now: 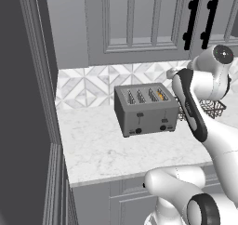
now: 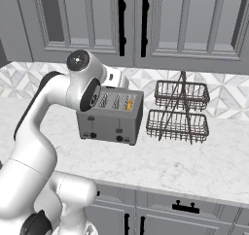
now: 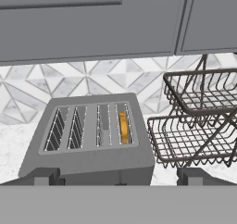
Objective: Start the toaster. Once the lever pops up, take the bread to the plate on the dining counter.
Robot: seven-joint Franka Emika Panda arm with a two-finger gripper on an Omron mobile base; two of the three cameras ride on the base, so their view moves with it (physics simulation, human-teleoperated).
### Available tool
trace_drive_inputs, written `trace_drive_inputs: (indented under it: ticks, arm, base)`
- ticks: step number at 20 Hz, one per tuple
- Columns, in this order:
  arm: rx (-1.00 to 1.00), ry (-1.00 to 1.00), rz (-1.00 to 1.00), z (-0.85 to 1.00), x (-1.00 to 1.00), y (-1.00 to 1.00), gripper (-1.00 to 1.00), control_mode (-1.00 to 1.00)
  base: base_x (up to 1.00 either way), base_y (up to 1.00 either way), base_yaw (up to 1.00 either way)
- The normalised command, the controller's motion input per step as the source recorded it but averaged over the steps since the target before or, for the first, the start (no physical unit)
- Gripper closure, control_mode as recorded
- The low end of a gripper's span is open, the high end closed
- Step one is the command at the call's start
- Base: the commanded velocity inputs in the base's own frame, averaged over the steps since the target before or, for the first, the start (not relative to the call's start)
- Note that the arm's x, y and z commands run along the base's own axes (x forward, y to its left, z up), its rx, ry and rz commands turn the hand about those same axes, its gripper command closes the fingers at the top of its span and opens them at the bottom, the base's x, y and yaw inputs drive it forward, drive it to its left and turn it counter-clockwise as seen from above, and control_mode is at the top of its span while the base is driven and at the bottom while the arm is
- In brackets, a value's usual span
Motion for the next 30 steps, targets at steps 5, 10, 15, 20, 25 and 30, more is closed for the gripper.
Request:
trace_drive_inputs:
  ticks: [5, 10, 15, 20, 25, 30]
  arm:
    - [0.00, 0.00, 0.00, 0.00, 0.00, 0.00, -1.00, -1.00]
    - [0.00, 0.00, 0.00, 0.00, 0.00, 0.00, -1.00, -1.00]
    - [0.00, 0.00, 0.00, 0.00, 0.00, 0.00, -1.00, -1.00]
    - [0.00, 0.00, 0.00, 0.00, 0.00, 0.00, -1.00, -1.00]
    - [0.00, 0.00, 0.00, 0.00, 0.00, 0.00, -1.00, -1.00]
    - [0.00, 0.00, 0.00, 0.00, 0.00, 0.00, -1.00, -1.00]
  base:
    - [0.00, 0.00, 0.00]
    - [0.00, 0.00, 0.00]
    - [0.00, 0.00, 0.00]
    - [0.00, 0.00, 0.00]
    - [0.00, 0.00, 0.00]
    - [0.00, 0.00, 0.00]
